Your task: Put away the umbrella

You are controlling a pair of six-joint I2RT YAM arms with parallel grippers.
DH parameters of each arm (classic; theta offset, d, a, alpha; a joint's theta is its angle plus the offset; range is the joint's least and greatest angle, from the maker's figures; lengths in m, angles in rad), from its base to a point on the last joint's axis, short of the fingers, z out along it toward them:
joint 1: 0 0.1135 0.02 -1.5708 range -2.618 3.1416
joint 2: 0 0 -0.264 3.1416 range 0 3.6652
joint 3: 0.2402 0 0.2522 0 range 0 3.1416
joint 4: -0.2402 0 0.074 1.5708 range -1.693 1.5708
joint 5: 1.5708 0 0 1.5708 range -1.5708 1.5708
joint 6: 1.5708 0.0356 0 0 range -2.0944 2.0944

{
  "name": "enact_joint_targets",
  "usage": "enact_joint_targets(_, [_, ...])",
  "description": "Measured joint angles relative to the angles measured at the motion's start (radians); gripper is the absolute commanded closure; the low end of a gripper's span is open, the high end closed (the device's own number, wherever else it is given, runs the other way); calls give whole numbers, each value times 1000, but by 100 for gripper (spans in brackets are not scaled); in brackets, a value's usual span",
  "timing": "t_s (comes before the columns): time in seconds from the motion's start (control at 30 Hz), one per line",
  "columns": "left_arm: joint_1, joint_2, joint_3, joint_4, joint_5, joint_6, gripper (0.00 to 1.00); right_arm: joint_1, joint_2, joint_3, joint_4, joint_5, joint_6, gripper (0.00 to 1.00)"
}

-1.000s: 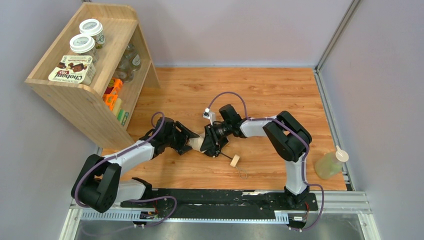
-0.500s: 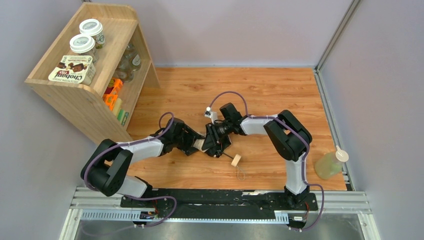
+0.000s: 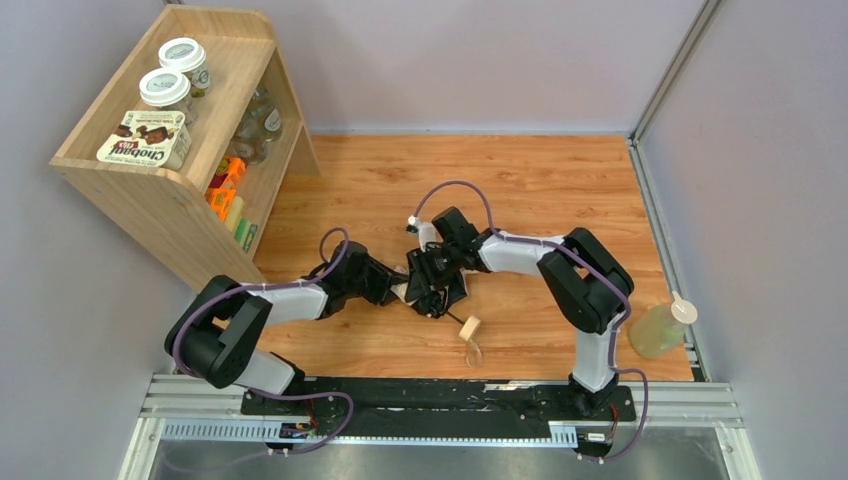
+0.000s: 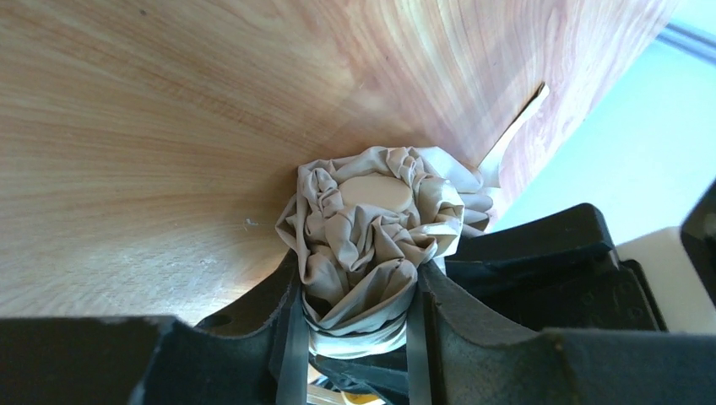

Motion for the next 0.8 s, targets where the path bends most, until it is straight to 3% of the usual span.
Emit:
enact_joint_targets(0.1, [-11, -5, 16, -32, -10, 31, 100, 36, -53, 0, -63, 130, -9, 31])
enact_joint_targets(0.33, [-16, -35, 48, -124, -40, 88, 100, 174, -292, -6, -196, 507, -80, 9])
enact_joint_targets(0.53, [-16, -52, 82, -219, -59, 117, 100, 368, -336, -16, -155, 833, -122, 9])
enact_joint_targets(0.8, [-18, -21, 158, -340, -58, 121, 100, 541, -156, -18, -126, 1188, -162, 19])
